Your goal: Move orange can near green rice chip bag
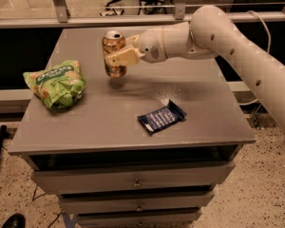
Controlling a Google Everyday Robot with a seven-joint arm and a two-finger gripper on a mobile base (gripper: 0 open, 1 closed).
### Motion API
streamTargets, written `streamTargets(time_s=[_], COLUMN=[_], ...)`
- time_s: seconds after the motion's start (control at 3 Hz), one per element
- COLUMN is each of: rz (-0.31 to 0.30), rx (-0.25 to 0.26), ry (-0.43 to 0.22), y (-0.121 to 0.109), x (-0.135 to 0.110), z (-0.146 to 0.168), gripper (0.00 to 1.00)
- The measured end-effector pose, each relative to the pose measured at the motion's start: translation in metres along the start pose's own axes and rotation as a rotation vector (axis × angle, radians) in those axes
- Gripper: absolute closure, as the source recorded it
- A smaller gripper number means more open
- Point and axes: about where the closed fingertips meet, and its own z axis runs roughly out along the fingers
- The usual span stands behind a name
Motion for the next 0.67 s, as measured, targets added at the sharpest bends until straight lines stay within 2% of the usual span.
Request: streamTargets(time_s=[0.33,0.67], rz=[0.001,-0.039], rx=[-0.082,-0.127], ry=[0.01,0.012], y=[0.029,0.05], x=[0.01,0.01], z=[0.012,0.025], gripper=[1.0,0.82])
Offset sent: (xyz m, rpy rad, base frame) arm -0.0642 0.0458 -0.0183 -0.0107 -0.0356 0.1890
